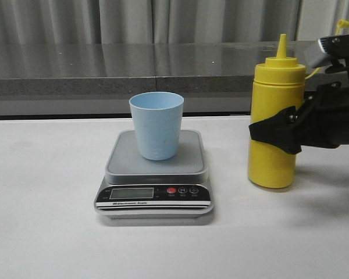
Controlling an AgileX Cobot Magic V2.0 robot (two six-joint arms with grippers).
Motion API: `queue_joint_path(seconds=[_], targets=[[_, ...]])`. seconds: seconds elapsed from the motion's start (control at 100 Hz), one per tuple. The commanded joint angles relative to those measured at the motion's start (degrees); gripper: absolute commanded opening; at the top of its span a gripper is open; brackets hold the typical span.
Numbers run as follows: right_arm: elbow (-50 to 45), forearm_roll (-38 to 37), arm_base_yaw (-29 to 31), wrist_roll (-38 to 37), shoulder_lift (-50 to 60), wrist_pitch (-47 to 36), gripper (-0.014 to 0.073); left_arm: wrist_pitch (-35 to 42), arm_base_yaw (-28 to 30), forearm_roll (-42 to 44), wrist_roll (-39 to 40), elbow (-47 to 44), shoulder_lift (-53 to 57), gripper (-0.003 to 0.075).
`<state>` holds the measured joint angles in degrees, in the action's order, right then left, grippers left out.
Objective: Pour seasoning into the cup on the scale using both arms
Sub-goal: 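Open the right gripper and withdraw it from the bottle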
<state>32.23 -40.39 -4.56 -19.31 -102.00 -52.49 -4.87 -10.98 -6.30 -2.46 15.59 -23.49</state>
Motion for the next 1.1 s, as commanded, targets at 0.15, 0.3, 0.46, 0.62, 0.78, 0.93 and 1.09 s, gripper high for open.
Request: queue_joint_path(seconds=[0.15,0.3,0.46,0.62,0.78,0.93,1.09], targets=[[1.0,1.2,0.4,0.6,2.2,-5.1,0.0440,4.5,0.1,-0.1,0.3,1.6,-0.2,-0.0018],[1.0,1.2,0.4,0.6,2.2,-5.0,0.0461,4.5,0.1,-0.1,0.3,1.6,-0.2,-0.0018],[1.0,1.2,0.4,0.6,2.2,-4.8,0.0524,4.5,0.1,-0.1,0.3,1.6,-0.2,-0.0018],[0.9,1.2,0.4,0.6,2.2,-4.8,0.0525,4.5,0.1,-0.1,0.3,1.6,-0.2,-0.0018],[0.6,1.2,0.4,0.6,2.2,-4.9,0.0573,4.5,0.1,-0.1,0.3,1.6,-0.2,-0.0018],[0.1,1.2,0.4,0.6,2.2,-4.9,0.0630,4.5,0.1,-0.1,0.3,1.6,-0.2,-0.0018],[-0.3,1.5,0.4,0.6,2.2,-5.0,0.0631,4.5,0.1,-0.1,0.3,1.6,-0.2,-0.0018]])
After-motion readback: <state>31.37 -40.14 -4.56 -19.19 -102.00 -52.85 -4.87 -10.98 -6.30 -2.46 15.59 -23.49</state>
